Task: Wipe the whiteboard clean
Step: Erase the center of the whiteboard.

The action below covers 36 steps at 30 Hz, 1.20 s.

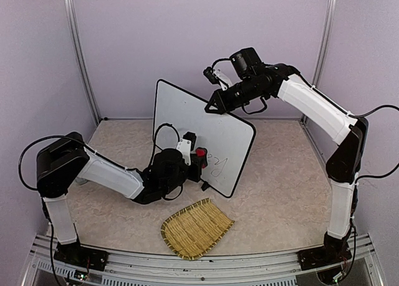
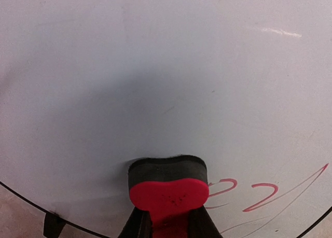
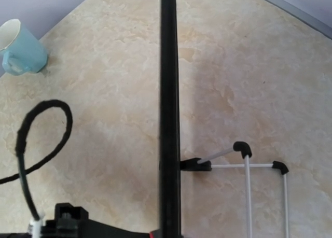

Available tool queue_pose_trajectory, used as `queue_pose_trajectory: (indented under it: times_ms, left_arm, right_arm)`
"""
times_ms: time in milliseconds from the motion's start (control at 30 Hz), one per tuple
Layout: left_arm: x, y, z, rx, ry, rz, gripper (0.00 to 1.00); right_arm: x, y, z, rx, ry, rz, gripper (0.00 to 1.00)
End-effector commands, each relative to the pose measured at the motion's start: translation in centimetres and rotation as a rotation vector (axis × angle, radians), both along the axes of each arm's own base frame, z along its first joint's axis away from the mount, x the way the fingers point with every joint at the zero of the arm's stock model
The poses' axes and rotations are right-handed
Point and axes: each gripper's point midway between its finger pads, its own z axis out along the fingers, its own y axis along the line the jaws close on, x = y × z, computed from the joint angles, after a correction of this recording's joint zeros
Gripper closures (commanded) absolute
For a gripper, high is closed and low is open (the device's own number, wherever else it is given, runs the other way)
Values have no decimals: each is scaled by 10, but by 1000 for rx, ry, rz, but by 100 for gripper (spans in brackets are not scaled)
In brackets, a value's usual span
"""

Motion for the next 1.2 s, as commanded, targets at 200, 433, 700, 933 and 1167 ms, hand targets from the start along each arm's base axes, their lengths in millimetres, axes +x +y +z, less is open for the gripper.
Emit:
queue_pose_trajectory:
  times_ms: [200, 433, 700, 933, 1167]
  left_arm:
    - [17, 8, 148, -238, -244, 15, 80]
    - [22, 14, 150, -230, -246, 36, 80]
    - [24, 15, 98, -195, -161, 40, 80]
    - [6, 1, 52, -158, -83, -3, 80]
    - [-2, 7, 11, -119, -20, 19, 81]
  right_arm:
    - [-69, 43, -76, -66, 277, 216, 100]
    - [-69, 45, -76, -65, 277, 217, 100]
    - [-69, 44, -78, -69, 279, 217, 100]
    - [-69, 45, -78, -68, 280, 220, 100]
    - [-69, 44, -75, -66, 274, 218, 100]
